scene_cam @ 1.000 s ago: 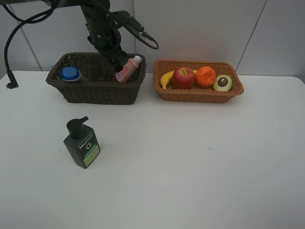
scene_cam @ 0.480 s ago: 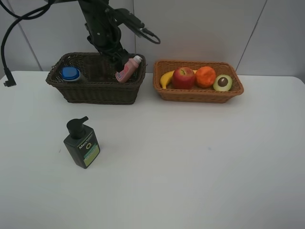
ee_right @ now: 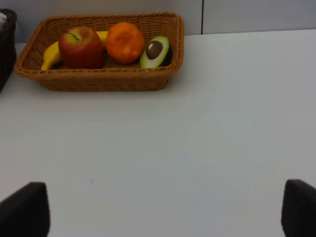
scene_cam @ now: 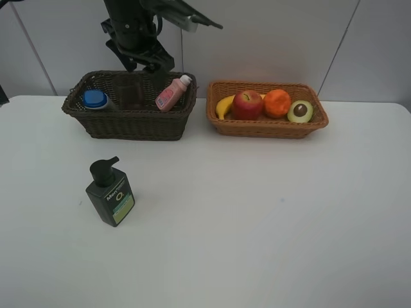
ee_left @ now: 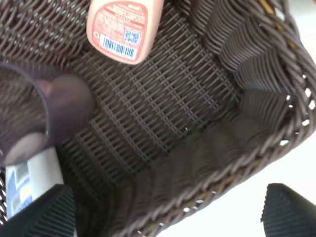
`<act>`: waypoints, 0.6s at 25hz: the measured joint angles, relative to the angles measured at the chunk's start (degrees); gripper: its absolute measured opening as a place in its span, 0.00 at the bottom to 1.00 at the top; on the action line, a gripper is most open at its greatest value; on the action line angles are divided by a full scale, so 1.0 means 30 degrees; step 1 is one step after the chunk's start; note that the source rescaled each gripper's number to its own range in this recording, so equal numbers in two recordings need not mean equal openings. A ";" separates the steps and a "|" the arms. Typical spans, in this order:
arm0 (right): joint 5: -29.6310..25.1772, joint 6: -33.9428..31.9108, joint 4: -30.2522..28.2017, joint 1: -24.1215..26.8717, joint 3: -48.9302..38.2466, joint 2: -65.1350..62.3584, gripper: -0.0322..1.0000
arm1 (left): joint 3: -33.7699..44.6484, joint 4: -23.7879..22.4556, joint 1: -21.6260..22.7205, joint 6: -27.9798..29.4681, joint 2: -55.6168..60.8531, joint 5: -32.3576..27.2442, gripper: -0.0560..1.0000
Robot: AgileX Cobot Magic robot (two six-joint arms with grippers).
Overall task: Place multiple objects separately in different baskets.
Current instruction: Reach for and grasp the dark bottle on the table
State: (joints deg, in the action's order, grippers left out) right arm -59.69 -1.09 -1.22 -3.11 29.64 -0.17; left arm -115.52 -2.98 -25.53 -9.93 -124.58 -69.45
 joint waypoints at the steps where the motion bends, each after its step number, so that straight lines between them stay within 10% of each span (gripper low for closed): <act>1: 0.0000 0.0000 0.0000 0.0000 0.0000 0.0000 1.00 | 0.0000 -0.0037 -0.0042 0.0287 0.0141 -0.0026 1.00; 15: 0.0000 0.0000 0.0000 0.0000 0.0000 0.0000 1.00 | 0.1617 0.0061 -0.1303 0.1679 0.3202 -0.0059 1.00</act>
State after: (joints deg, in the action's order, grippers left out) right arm -59.69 -1.09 -1.22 -3.11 29.64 -0.17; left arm -110.67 -2.80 -29.44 -4.90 -114.98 -69.63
